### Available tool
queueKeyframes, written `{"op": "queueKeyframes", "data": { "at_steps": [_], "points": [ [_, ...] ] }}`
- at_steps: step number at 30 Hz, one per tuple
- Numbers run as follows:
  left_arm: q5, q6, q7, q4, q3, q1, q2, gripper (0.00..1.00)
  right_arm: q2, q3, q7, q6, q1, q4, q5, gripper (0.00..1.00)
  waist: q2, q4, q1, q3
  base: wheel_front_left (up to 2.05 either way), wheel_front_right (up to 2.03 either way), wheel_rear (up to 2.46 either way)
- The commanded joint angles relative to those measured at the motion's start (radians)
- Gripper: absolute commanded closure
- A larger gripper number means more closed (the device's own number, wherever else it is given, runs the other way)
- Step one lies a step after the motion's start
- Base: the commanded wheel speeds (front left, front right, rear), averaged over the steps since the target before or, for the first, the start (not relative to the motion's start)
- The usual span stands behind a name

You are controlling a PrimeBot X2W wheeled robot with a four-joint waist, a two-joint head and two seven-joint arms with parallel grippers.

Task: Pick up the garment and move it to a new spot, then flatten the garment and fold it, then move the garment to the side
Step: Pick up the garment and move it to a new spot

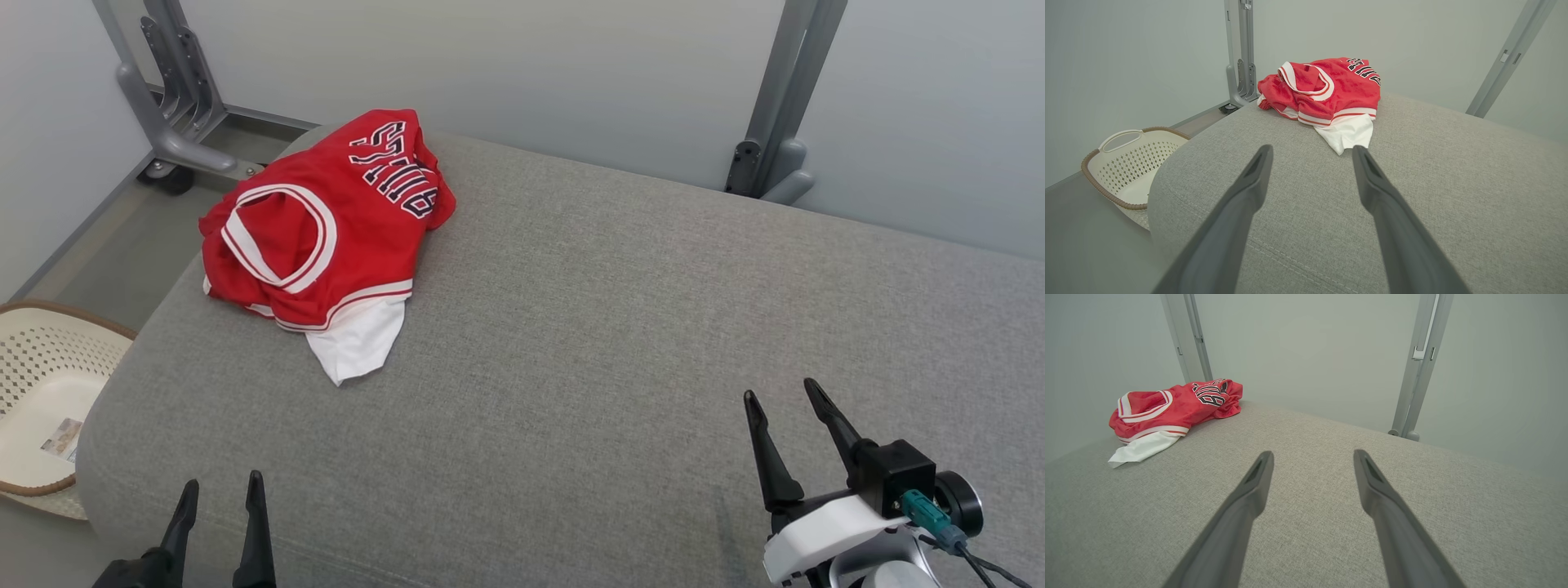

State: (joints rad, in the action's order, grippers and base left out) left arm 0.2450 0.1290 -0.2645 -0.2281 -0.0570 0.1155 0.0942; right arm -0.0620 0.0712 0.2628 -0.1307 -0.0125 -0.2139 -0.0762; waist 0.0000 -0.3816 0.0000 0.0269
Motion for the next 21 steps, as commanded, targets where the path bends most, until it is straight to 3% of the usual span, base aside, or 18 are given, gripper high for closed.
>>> {"op": "queueKeyframes", "data": {
  "at_steps": [1,11,21],
  "points": [
    [0.001,0.003,0.000,0.004,-0.001,0.011,0.000,0.00,-0.003,-0.001,0.003,0.000,-0.005,-0.001,-0.005,0.00,0.0000,0.002,0.0000,-0.002,0.00,0.00,0.00],
    [0.071,0.003,0.001,-0.061,0.058,-0.123,0.005,0.00,-0.042,-0.008,0.003,0.000,-0.025,0.014,0.007,0.00,0.0000,0.020,0.0000,-0.088,0.00,0.00,0.00],
    [0.260,0.003,0.107,-0.261,0.145,-0.429,0.069,0.00,-0.099,-0.011,0.003,0.000,-0.097,0.039,0.009,0.00,0.0000,0.060,0.0000,-0.239,0.00,0.00,0.00]
  ]
}}
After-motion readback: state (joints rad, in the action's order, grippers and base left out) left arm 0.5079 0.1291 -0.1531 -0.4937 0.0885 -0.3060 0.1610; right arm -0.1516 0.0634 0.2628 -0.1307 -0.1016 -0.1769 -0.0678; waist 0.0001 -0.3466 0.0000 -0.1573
